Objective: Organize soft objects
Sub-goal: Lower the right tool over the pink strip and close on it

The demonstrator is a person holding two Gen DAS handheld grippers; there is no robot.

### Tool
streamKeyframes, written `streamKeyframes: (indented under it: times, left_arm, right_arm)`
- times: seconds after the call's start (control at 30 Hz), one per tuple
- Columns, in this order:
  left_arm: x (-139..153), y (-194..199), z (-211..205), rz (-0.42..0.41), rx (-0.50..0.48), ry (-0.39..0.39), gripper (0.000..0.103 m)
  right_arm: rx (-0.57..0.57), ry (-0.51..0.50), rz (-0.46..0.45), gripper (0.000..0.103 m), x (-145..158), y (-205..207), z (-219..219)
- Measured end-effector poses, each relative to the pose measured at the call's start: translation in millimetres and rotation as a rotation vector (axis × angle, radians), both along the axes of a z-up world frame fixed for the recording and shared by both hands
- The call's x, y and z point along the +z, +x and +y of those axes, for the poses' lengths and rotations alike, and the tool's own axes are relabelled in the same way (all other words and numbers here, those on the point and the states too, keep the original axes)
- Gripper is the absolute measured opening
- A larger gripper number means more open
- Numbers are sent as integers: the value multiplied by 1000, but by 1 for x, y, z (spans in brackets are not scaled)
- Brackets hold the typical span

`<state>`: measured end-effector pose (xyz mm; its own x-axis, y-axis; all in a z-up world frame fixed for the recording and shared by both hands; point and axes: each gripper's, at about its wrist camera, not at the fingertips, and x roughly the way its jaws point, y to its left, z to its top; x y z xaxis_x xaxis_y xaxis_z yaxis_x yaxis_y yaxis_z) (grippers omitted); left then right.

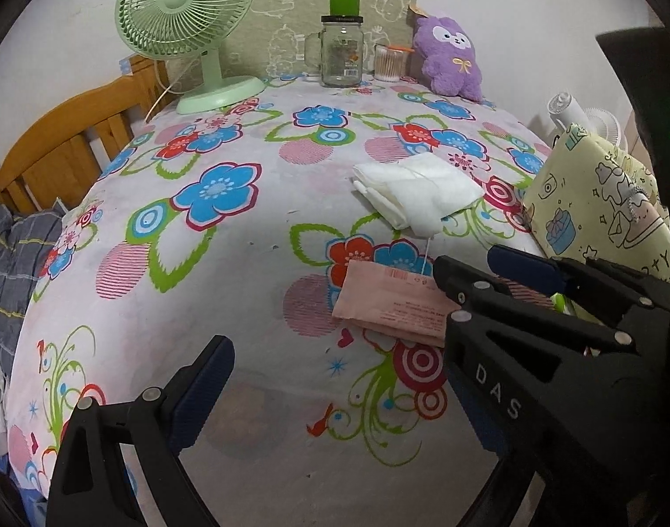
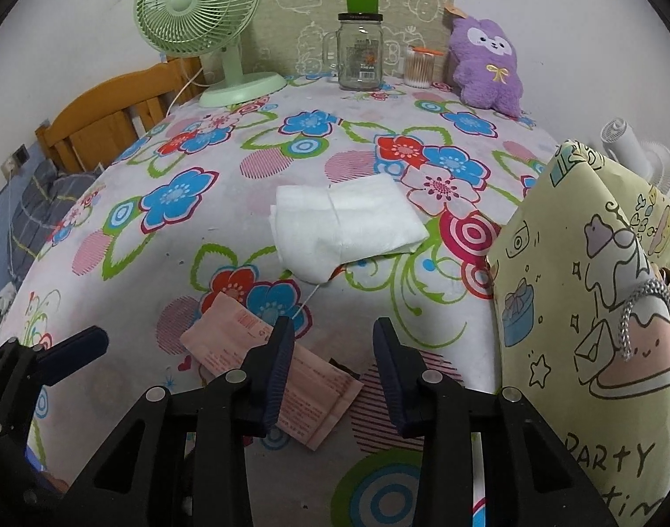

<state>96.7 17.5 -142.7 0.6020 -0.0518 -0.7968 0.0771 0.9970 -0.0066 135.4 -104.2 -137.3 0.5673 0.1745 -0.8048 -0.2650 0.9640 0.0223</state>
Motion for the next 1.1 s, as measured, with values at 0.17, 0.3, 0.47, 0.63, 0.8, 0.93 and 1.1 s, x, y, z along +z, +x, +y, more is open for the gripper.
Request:
streamKeyframes:
  times: [0.17,0.3,0.47,0.63,0.8,0.93,1.1]
  left_arm:
    - [-3,-3,2,15,9,4,97]
    - [-5,-8,5,21,18,13,97]
    - [-8,-14,13,34,41,-5,97]
    - [-7,-22,12,22,35,16,97]
    - [-9,-28,9,24,19,40,97]
    - [-11,-27,6,23,10,46,97]
    - [-10,-19,1,18,-3,54,98]
  right_arm:
    - [24,21,26,41,0,-8,5]
    - [45,45,45,41,1,-18,12]
    - [75,67,55,41,2,-28,18]
    - [90,75,59,41,3,-35,19]
    - [72,84,61,41,3,-40,14]
    - [60,87,58,54,4,-42,9]
    - [18,99,59,62,5,-40,1]
